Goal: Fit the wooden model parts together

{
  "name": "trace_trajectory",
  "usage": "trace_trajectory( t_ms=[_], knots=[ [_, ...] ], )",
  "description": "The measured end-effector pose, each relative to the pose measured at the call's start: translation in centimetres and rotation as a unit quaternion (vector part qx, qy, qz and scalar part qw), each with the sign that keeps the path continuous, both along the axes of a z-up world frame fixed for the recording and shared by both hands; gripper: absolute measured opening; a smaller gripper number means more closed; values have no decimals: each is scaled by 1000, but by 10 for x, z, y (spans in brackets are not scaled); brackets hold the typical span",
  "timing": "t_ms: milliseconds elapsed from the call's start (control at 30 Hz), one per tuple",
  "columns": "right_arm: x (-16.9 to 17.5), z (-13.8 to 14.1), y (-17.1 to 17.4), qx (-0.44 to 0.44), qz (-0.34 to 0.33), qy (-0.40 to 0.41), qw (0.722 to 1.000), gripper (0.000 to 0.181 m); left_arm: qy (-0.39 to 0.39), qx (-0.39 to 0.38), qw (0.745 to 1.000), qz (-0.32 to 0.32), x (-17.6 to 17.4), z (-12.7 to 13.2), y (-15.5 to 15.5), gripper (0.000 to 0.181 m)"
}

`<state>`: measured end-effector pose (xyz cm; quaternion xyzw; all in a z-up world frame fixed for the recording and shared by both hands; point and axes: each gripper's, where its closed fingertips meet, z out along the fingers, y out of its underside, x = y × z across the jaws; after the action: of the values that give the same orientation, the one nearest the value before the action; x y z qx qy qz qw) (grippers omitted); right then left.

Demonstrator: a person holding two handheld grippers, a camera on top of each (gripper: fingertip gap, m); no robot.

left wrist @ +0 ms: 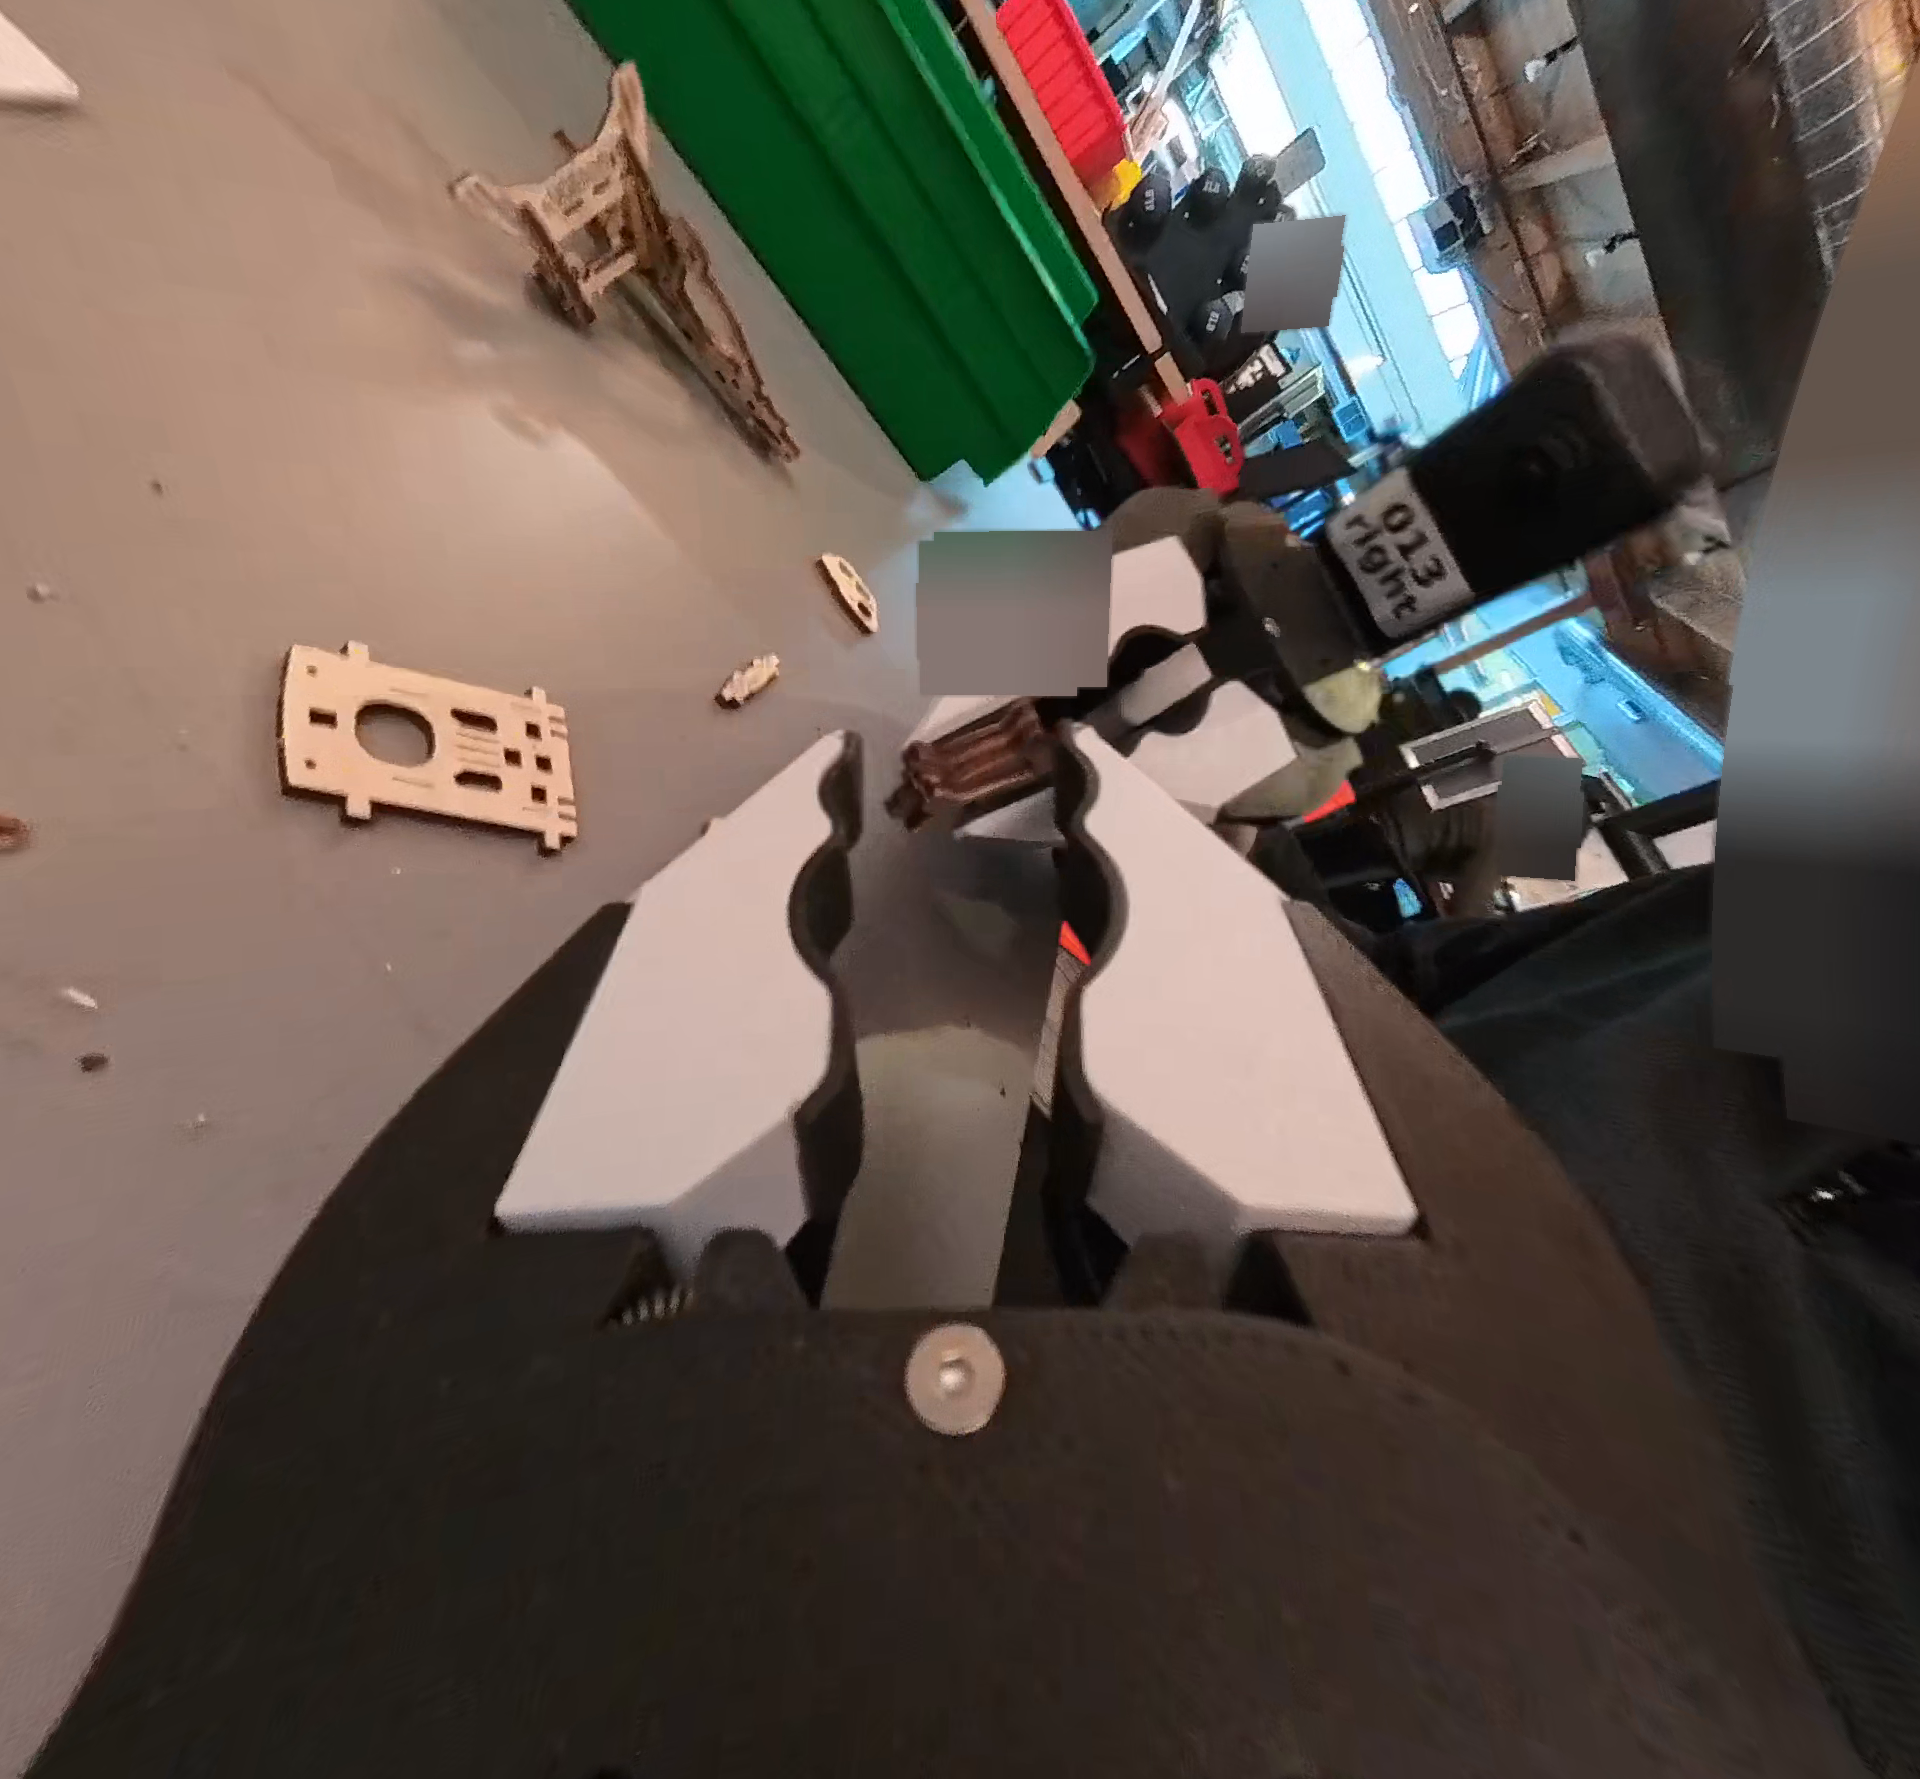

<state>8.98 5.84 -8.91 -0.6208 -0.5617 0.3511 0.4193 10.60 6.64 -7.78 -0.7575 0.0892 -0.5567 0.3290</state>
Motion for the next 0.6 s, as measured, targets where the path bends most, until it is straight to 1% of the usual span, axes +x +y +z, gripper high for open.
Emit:
trace_trajectory(
  t_ms=[67,133,200,267,367,500,600],
  knots=[
    [1,6,1,-47,4,33,998,11,2,26,1000,6,-4,6,2,38],
    [3,12,2,-95,13,63,993,11,32,68,997,3,-10,9,3,37],
    [6,18,2,-150,28,96,984,11,79,118,990,-15,-11,8,1,28],
    [7,22,0,-192,49,115,973,11,104,153,982,-46,-5,9,-3,21],
    [9,26,-1,-237,68,137,959,11,93,167,980,-58,1,16,-4,10],
    [13,29,1,-273,81,157,946,11,66,153,985,-53,4,17,-4,9],
    [14,27,2,-296,82,154,939,11,76,156,984,-41,4,14,-3,7]
  ],
)
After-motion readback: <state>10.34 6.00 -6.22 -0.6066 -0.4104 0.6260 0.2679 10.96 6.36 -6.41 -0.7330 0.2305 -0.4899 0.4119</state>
